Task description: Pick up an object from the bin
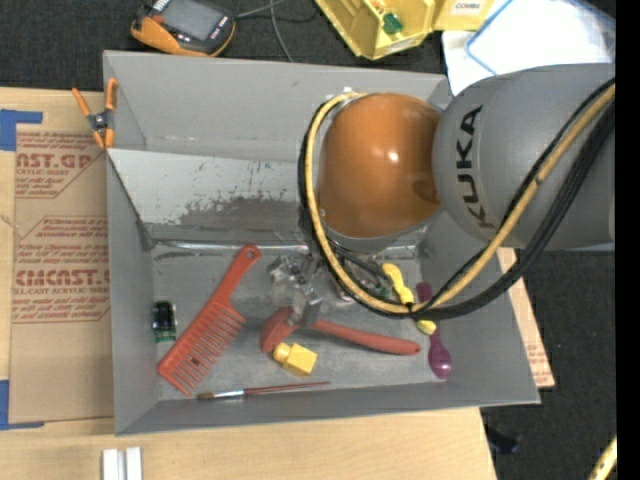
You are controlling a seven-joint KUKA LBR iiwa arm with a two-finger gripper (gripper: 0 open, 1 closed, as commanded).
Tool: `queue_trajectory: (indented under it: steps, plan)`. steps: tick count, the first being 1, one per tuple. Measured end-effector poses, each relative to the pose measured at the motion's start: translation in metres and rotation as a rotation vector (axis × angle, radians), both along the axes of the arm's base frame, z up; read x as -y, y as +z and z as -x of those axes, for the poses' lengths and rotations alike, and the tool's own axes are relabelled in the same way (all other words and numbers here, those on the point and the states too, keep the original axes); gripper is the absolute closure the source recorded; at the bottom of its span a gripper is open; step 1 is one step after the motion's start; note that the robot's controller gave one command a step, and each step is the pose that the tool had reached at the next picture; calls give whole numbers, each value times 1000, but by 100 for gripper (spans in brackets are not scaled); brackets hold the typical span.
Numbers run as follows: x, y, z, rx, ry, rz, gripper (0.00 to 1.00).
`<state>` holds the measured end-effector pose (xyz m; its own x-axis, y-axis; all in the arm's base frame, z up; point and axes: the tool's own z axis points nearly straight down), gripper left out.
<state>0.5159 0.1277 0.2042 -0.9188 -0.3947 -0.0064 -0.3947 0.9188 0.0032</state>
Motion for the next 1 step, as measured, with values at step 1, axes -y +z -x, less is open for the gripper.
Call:
queue_trajectory:
  steps: [1]
  plan:
    - [-53, -28, -74, 3, 11, -6, 100]
